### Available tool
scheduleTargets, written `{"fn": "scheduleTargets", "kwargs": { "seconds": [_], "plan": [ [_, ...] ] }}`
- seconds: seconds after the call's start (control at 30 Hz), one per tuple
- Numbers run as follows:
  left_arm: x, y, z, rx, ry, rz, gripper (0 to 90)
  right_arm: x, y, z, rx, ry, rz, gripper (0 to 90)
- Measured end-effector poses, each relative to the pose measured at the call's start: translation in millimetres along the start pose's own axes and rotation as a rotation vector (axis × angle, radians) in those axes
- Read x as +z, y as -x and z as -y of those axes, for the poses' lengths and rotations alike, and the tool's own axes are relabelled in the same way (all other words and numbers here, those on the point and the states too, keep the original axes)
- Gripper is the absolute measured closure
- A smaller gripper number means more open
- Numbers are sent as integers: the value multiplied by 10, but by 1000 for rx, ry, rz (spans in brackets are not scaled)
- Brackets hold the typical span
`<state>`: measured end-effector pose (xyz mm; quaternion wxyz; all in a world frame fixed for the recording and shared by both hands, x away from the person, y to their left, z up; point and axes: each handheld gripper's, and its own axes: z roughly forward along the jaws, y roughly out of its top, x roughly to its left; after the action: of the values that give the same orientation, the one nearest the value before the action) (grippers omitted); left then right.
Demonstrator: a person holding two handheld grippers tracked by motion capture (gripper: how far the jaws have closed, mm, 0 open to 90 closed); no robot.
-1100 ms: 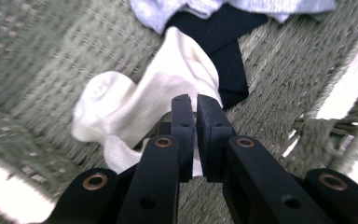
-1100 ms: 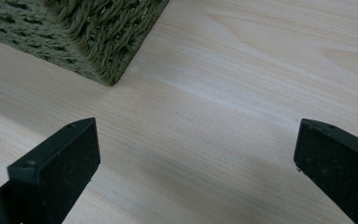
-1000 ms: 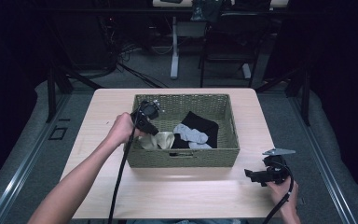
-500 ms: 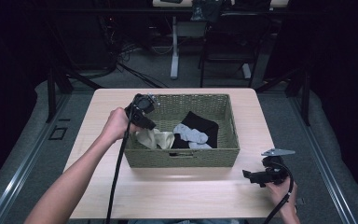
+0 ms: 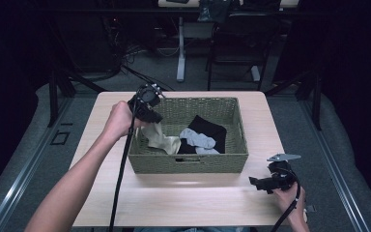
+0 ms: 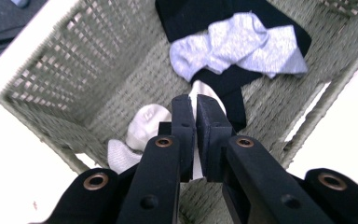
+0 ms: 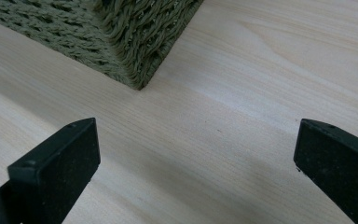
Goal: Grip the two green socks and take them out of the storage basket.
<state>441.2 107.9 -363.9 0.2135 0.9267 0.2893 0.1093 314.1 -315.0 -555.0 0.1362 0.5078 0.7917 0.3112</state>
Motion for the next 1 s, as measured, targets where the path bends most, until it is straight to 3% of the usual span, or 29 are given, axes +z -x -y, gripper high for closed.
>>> {"fn": "scheduleTargets", "kwargs": {
  "seconds": [0.23, 0.47, 0.83, 1.0],
  "plan": [
    [-163, -19, -120, 5, 27, -17, 867, -11, 18, 16, 8, -4, -5, 0],
    [-377, -59, -230, 13, 49, -61, 867, 2, 17, 8, 1, 4, -1, 0],
    [-617, -131, -284, -4, 75, -91, 867, -49, 21, 23, 6, 16, 11, 0],
    [-764, -185, -228, -27, 88, -119, 867, -40, 17, 24, -1, 11, 3, 0]
  ]
}}
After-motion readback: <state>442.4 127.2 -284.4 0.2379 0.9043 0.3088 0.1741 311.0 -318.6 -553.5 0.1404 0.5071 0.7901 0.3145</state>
